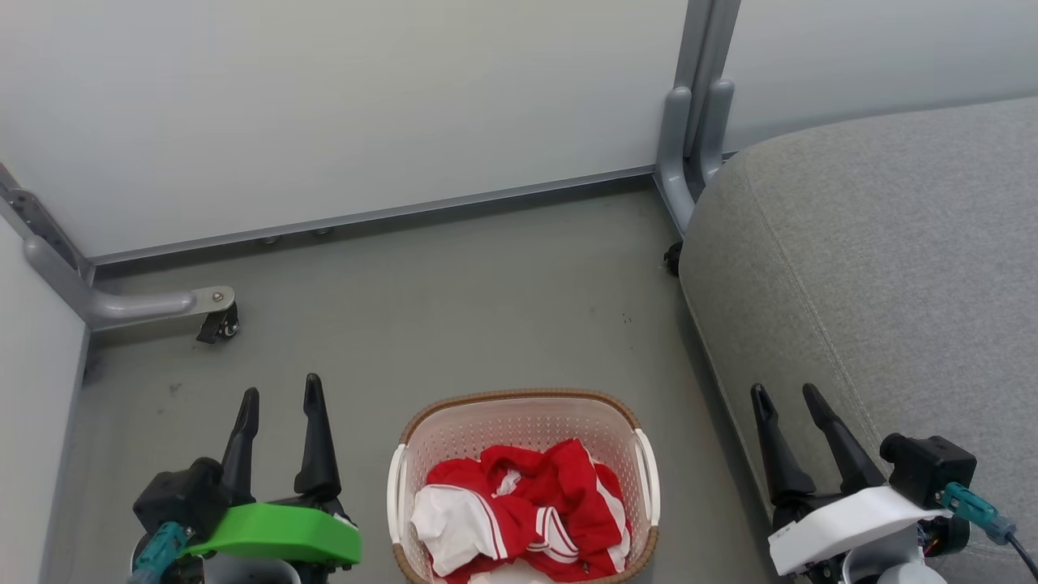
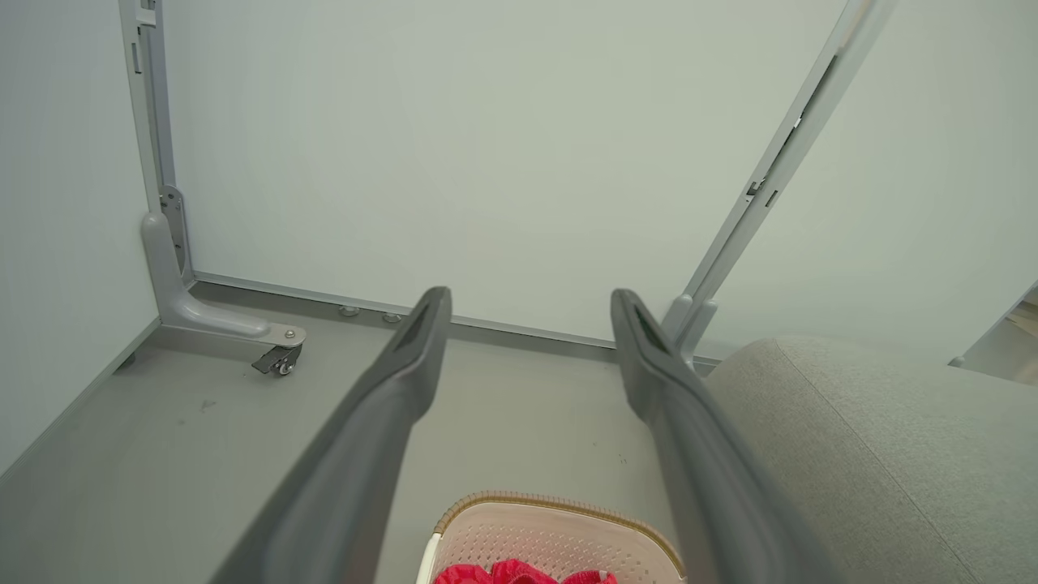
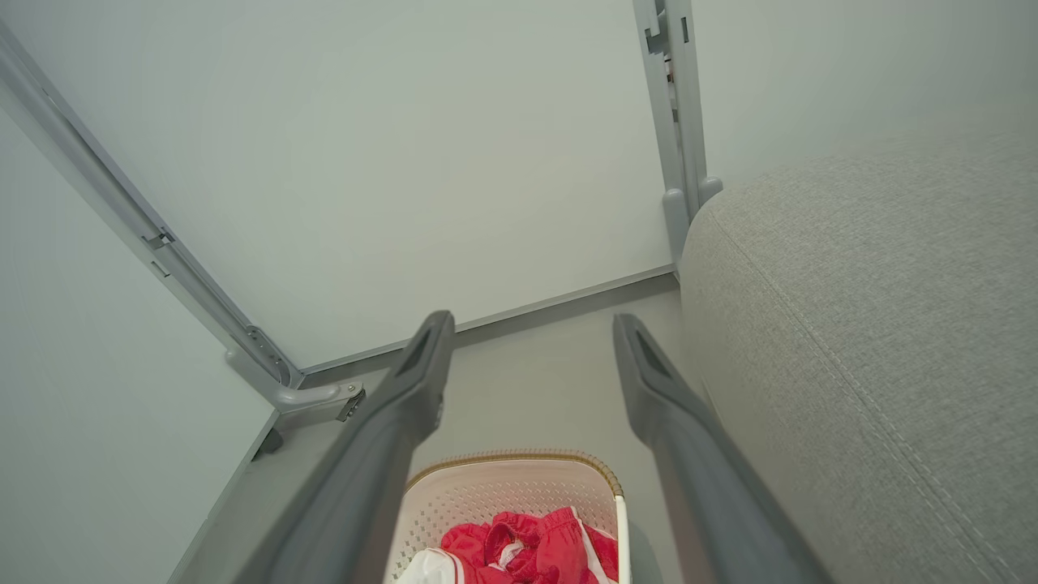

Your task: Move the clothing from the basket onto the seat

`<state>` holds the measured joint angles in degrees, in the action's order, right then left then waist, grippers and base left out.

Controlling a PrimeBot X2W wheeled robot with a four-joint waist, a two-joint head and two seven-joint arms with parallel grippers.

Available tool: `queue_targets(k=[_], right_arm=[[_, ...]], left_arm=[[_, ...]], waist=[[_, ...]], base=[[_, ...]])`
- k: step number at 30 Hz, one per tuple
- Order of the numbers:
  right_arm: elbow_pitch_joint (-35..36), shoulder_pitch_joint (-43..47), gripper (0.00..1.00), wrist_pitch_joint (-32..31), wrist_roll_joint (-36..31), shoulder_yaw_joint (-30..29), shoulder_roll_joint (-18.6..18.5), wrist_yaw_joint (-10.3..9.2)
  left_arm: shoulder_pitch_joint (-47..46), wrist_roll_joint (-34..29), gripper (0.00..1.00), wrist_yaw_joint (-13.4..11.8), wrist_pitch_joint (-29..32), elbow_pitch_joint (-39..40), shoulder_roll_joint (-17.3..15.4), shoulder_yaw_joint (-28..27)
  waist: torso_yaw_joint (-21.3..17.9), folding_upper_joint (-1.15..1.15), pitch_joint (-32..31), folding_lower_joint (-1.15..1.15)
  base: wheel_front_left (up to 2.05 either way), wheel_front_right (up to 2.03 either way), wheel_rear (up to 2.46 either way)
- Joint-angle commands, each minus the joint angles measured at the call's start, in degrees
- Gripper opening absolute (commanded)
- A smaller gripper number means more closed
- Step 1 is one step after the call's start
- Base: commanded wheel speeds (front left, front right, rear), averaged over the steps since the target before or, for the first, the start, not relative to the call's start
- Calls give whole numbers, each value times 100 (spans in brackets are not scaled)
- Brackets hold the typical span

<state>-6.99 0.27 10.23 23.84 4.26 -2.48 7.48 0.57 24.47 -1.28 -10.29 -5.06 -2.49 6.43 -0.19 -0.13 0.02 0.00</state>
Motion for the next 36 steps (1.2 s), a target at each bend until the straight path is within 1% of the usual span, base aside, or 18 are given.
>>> queue_targets(k=[1, 11, 16, 18, 36], right_arm=[[75, 21, 100, 60, -138, -21, -34, 1], [117, 50, 100, 187, -534, -69, -39, 1], [146, 44, 100, 250, -749, -79, -41, 2], [161, 50, 100, 271, -832, -89, -43, 2], [237, 80, 100, 458, -1530, -85, -53, 2]], left_arm=[[36, -144, 100, -17, -55, 57, -42, 27], [130, -383, 100, 133, -180, 55, -45, 19], [162, -584, 100, 169, -244, 5, -47, 37], [157, -769, 100, 186, -269, -14, -46, 78], [141, -1402, 100, 68, -457, -63, -54, 196]], waist=[[-1, 9, -4, 0], [-18, 10, -29, 0], [-34, 10, -28, 0], [-39, 11, -23, 0], [-26, 13, 28, 0]], base=[[0, 0, 0], [0, 0, 0], [0, 0, 0], [0, 0, 0], [0, 0, 0]])
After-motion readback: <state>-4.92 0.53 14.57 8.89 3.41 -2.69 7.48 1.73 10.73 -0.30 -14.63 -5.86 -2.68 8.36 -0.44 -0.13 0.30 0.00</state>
